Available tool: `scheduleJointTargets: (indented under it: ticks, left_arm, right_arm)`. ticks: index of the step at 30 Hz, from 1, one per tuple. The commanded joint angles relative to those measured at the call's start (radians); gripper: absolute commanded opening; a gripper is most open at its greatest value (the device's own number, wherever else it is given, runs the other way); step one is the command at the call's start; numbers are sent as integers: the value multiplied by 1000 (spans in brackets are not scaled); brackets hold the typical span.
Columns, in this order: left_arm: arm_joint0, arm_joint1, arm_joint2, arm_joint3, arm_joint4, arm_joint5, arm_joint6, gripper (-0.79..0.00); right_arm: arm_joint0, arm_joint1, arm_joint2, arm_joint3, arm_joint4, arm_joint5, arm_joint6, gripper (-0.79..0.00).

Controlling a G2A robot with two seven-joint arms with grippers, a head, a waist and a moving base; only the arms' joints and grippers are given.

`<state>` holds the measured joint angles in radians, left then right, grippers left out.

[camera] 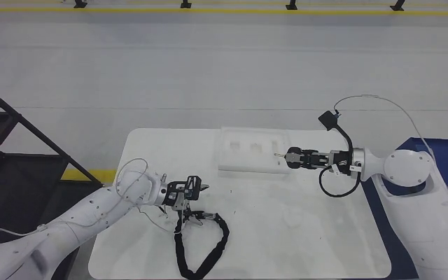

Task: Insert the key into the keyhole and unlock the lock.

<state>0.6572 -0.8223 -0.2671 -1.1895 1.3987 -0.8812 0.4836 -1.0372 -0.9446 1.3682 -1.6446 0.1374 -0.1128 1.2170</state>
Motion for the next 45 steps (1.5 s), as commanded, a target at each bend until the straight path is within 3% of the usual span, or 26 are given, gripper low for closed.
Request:
scheduleJointTargets:
  ticks: [1,7,17,24,31,33,34,40,45]
  left_arm:
    - [13,7,-4,-3,49,19,28,0]
    - [43,11,-5,-26,150,54,42,0]
    - [60,-23,-13,0,179,47,32,0]
    - [59,-49,-16,38,195,18,40,-382]
    - [57,-75,-16,73,217,1,44,-554]
    - [57,-83,-16,82,220,-3,43,-634]
    - [56,-86,-17,86,221,-4,43,-785]
    - [52,-98,-33,93,223,-10,59,-785]
    - [46,-88,-70,77,187,-54,97,-785]
  right_arm:
    - [0,0,0,0,0,0,0,-785]
    - [0,0,0,0,0,0,0,-785]
    - [0,0,0,0,0,0,0,-785]
    - [0,0,0,0,0,0,0,-785]
    - [0,0,0,0,0,0,0,-785]
    - [0,0,0,0,0,0,0,-785]
    - [0,0,0,0,0,0,0,-785]
    - [0,0,0,0,0,0,0,-785]
    - [0,0,0,0,0,0,0,-785]
